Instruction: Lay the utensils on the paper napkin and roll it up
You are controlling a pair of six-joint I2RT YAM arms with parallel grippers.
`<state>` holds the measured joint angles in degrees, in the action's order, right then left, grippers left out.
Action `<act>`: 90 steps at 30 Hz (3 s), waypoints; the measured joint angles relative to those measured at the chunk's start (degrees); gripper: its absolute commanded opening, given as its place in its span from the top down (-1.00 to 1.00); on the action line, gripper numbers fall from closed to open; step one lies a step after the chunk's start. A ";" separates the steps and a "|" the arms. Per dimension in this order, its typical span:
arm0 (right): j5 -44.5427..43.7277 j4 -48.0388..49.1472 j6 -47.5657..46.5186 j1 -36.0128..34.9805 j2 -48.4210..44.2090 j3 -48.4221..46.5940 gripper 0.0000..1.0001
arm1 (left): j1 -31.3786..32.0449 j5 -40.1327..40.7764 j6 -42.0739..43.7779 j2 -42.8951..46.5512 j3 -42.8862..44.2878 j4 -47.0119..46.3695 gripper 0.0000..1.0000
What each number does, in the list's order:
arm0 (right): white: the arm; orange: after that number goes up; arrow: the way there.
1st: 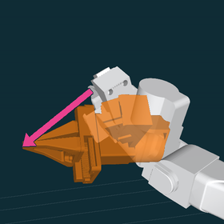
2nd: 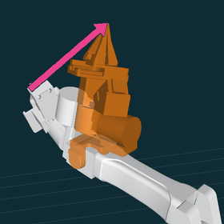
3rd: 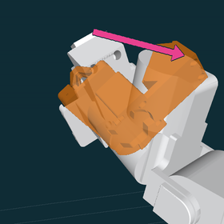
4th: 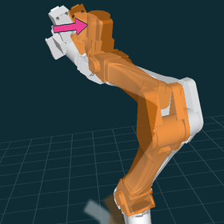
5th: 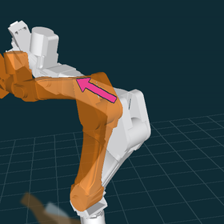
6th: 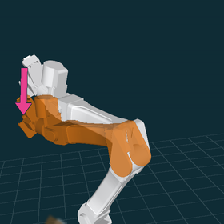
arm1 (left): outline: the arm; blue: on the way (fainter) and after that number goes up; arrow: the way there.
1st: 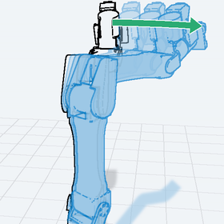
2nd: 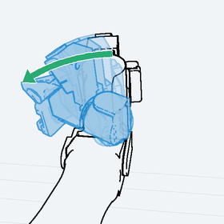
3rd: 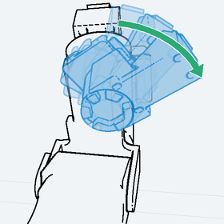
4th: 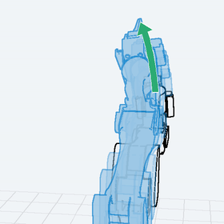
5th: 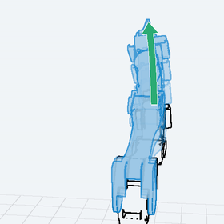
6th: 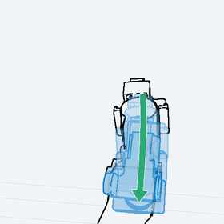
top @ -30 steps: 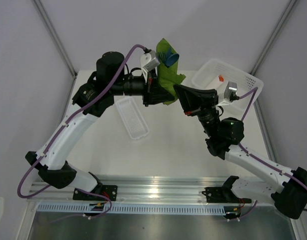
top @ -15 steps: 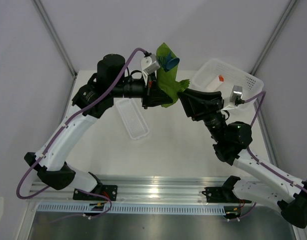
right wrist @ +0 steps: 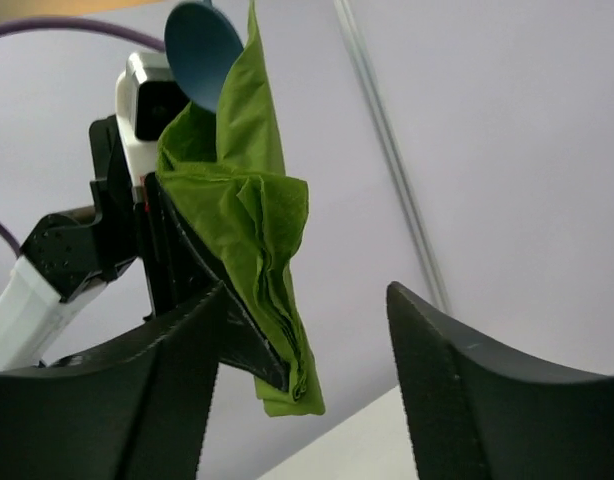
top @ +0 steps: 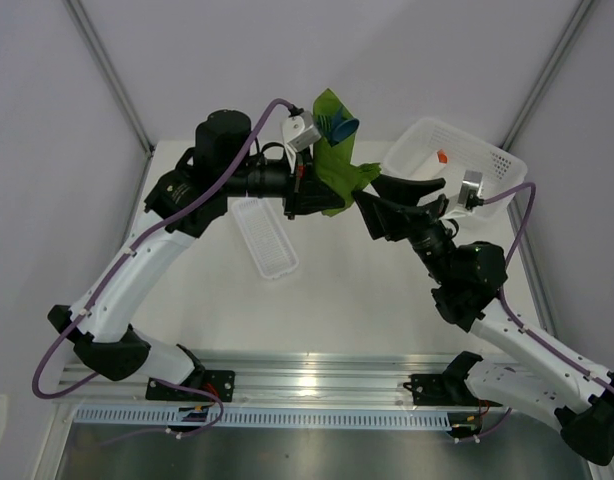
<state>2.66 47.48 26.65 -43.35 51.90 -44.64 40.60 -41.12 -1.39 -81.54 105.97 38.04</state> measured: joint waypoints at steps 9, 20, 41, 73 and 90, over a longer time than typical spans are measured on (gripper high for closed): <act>12.07 -4.66 -4.87 3.58 1.09 -1.07 -0.67 | 0.00 0.02 1.40 0.37 -0.59 0.52 0.99; 19.61 -5.22 -6.01 4.72 3.63 -6.60 0.14 | 0.00 -0.02 2.82 0.87 -2.08 1.07 0.99; 12.17 -8.20 -1.75 8.83 3.82 -6.78 0.12 | 0.11 -0.24 6.19 1.70 -3.54 3.06 0.99; 14.97 -27.10 -8.81 1.53 8.63 -16.09 0.48 | 0.15 23.32 5.79 0.96 -3.43 3.72 0.99; 15.85 -21.35 -4.98 4.42 11.41 -17.42 0.39 | -0.11 16.72 6.08 1.95 -4.42 3.72 0.99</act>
<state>18.50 26.13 21.67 -38.94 63.31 -62.06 40.49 -24.40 4.69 -79.59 101.56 41.76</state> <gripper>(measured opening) 0.297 0.132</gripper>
